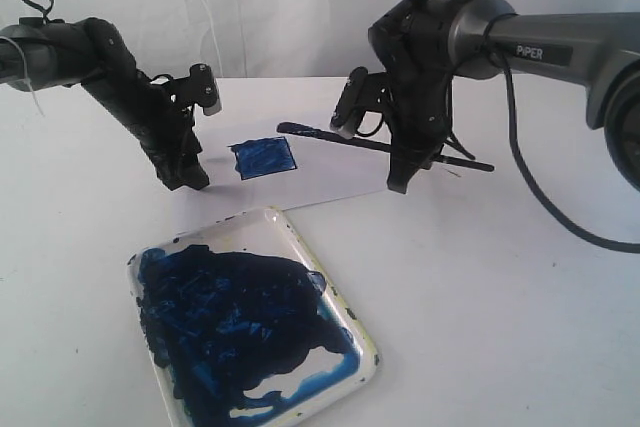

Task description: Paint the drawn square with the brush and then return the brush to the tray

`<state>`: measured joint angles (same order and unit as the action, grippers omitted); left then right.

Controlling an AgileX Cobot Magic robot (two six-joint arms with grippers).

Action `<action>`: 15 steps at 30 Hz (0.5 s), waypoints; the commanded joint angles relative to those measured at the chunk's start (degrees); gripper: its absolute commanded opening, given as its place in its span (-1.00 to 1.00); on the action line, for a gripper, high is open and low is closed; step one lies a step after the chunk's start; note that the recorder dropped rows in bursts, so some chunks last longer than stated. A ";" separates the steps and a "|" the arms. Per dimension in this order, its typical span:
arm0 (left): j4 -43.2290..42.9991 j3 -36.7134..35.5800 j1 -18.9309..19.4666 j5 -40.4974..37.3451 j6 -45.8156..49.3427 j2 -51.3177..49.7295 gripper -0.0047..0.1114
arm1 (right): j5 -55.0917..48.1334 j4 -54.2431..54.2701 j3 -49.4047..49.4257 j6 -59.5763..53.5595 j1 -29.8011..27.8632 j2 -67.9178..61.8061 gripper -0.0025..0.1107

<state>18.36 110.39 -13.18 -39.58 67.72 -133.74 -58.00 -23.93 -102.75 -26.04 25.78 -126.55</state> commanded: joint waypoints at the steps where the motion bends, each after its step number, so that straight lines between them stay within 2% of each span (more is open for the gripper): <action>1: -1.19 -0.63 -0.10 -0.27 0.09 -1.63 0.27 | -5.75 2.58 -0.01 -2.11 -0.08 2.88 -0.96; 8: -0.65 -0.63 -0.10 1.95 -0.01 -0.02 0.27 | -11.97 16.85 0.22 -15.36 -0.08 6.89 -0.96; 15: -0.73 -0.63 -0.10 -0.97 -0.01 2.80 0.27 | -11.97 19.10 6.83 -20.62 -0.08 9.99 -0.96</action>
<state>17.29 110.16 -13.18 -38.32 67.72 -132.56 -69.51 -5.82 -98.40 -43.69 25.78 -118.03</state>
